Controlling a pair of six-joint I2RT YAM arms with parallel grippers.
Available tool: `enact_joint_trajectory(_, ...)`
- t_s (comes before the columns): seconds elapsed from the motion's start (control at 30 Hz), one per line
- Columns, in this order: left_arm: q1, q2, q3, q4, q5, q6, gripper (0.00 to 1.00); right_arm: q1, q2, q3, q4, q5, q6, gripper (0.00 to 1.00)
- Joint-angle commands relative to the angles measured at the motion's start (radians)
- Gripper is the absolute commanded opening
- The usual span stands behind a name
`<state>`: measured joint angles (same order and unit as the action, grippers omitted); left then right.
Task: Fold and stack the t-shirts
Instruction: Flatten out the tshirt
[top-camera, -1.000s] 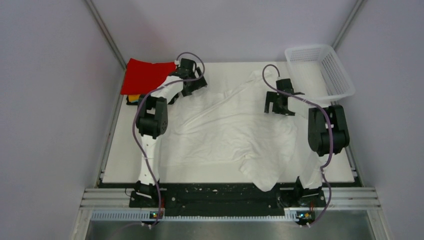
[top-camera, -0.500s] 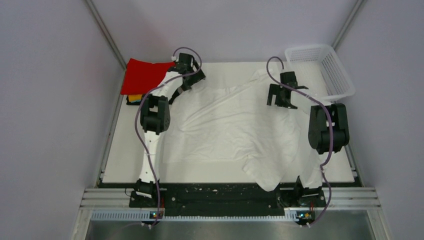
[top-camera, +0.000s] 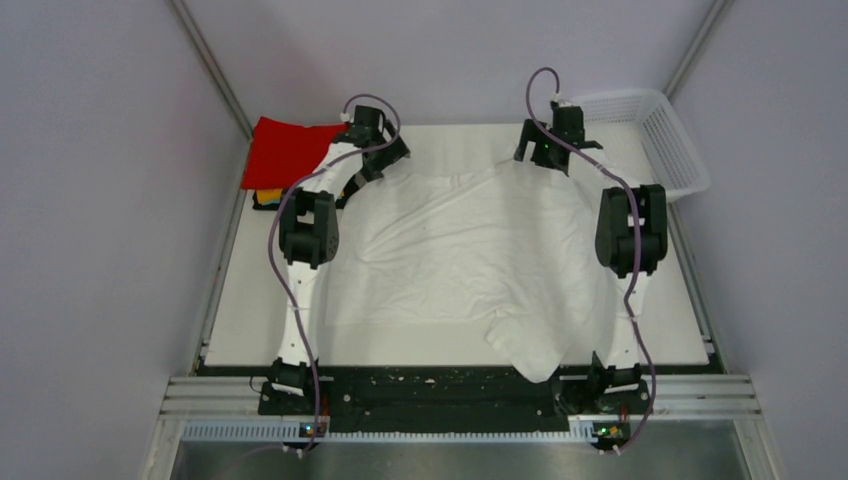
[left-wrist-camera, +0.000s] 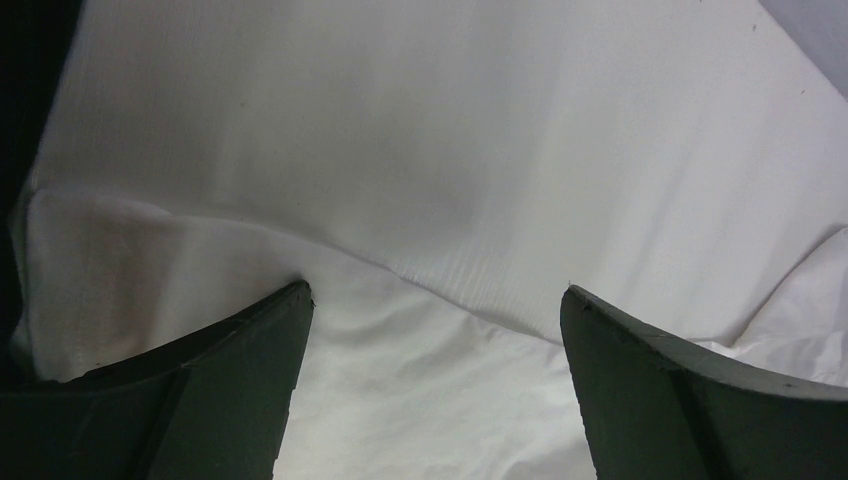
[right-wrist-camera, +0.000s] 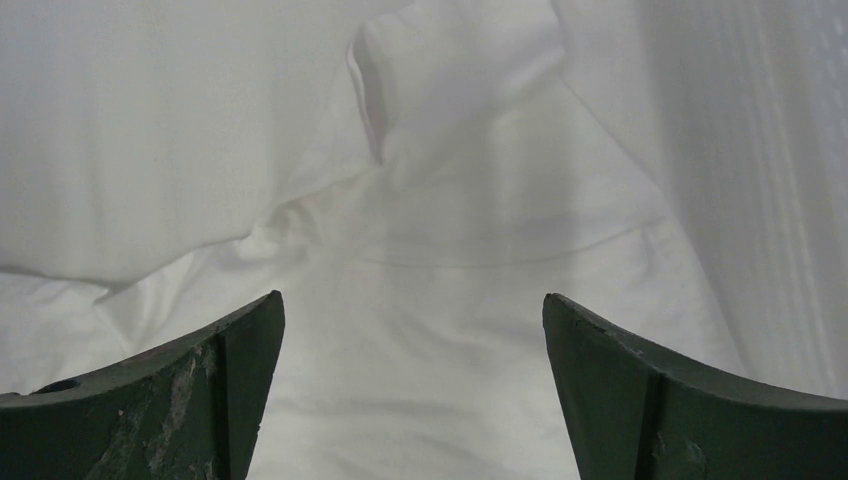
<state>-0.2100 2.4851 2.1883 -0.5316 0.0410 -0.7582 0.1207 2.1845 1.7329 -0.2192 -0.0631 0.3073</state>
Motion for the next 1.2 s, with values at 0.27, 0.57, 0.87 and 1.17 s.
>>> enact_joint_trajectory(0.27,0.003,0.01,-0.019,0.0,0.005,0.004,0.99,0.044,0.311,0.392,0.022,0.004,0.049,0.99)
enact_joint_trajectory(0.57,0.008,0.025,-0.02,0.084,0.011,-0.033,0.99,0.037,0.419,0.493,-0.031,0.06,0.092,0.99)
enact_joint_trajectory(0.87,0.027,0.108,0.084,0.187,0.036,-0.111,0.99,-0.012,0.477,0.601,-0.069,0.124,0.097,0.99)
enact_joint_trajectory(1.17,0.027,0.116,0.139,0.255,0.041,-0.089,0.99,-0.015,0.511,0.714,-0.053,0.068,0.04,0.99)
